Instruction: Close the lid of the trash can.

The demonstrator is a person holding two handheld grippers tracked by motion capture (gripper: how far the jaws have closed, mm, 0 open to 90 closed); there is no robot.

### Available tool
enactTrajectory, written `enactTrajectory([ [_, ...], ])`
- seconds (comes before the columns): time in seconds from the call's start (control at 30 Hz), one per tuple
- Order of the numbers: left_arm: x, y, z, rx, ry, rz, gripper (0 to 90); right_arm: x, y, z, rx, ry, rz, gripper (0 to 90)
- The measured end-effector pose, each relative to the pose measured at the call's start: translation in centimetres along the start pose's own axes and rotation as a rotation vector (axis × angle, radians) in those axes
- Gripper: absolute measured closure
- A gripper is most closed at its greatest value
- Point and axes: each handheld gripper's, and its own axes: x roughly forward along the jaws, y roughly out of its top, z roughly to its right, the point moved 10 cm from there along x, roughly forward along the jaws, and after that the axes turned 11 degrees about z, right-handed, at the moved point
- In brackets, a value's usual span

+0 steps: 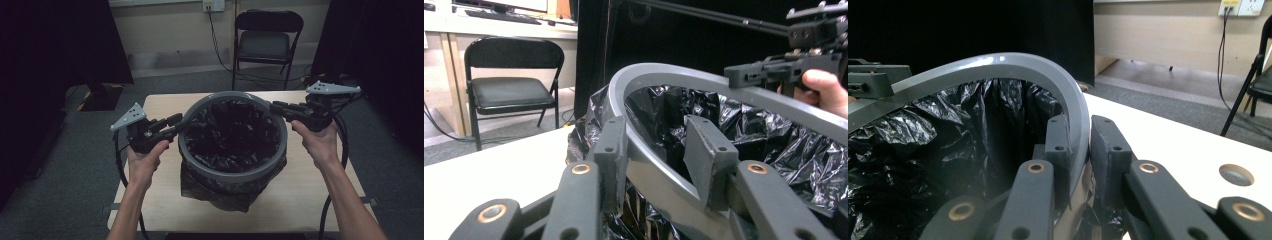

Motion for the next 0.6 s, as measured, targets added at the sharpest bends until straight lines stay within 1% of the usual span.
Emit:
enactTrajectory([
  [0.03,0.2,0.1,-0.3,-0.011,0.013,0.003,58.9,0.0,0.2,0.0,0.005,0.007,0.006,76.4],
  [0.07,0.5,0.1,-0.6,-0.041,0.024,0.009,52.9,0.0,0.5,0.2,0.018,0.01,0.017,73.9],
  [0.1,0.6,0.1,-0.8,-0.082,0.013,0.017,47.8,0.0,0.8,0.3,0.017,0.005,0.021,71.1],
  [0.13,0.7,0.1,-1.0,-0.11,0.007,0.026,43.8,0.0,1.0,0.5,0.024,0.005,0.03,66.8],
  [0.17,0.7,0.0,-1.4,-0.099,0.029,0.026,41.4,0.0,1.2,0.7,0.031,0.006,0.032,65.6],
  [0.2,0.6,0.1,-1.6,-0.094,0.036,0.027,38.4,-0.1,1.4,0.8,0.026,0.007,0.038,62.8],
  [0.23,0.4,0.3,-2.0,-0.088,0.056,0.036,36.4,-0.1,1.5,0.9,0.026,0.007,0.042,59.8],
  [0.27,0.3,0.4,-2.1,-0.088,0.062,0.039,32.9,-0.2,1.7,1.2,0.03,-0.001,0.051,53.6],
  [0.3,0.0,0.6,-2.3,-0.086,0.068,0.048,31.9,-0.3,1.8,1.4,0.033,-0.01,0.053,51.9],
  [0.33,-0.3,0.8,-2.6,-0.078,0.081,0.047,30.3,-0.4,1.8,1.7,0.038,-0.019,0.054,51.0],
  [0.37,-0.6,0.9,-2.8,-0.078,0.096,0.05,28.1,-0.6,1.8,2.0,0.041,-0.022,0.058,48.2],
  [0.4,-0.9,1.1,-3.0,-0.074,0.105,0.051,25.9,-0.8,1.7,2.2,0.045,-0.033,0.059,44.5],
  [0.43,-1.2,1.1,-3.3,-0.068,0.112,0.042,24.8,-1.0,1.6,2.5,0.042,-0.05,0.064,41.9],
  [0.5,-1.7,1.1,-3.7,-0.063,0.13,0.042,22.3,-1.4,1.4,3.1,0.042,-0.075,0.058,37.9],
  [0.53,-1.9,1.1,-3.8,-0.068,0.136,0.045,20.6,-1.5,1.3,3.4,0.042,-0.09,0.058,34.9],
  [0.57,-2.3,0.9,-3.9,-0.087,0.141,0.05,19.6,-1.7,1.2,3.6,0.04,-0.105,0.055,34.5],
  [0.6,-2.6,0.7,-3.8,-0.1,0.134,0.054,17.3,-2.0,1.0,4.0,0.033,-0.125,0.05,33.0],
])
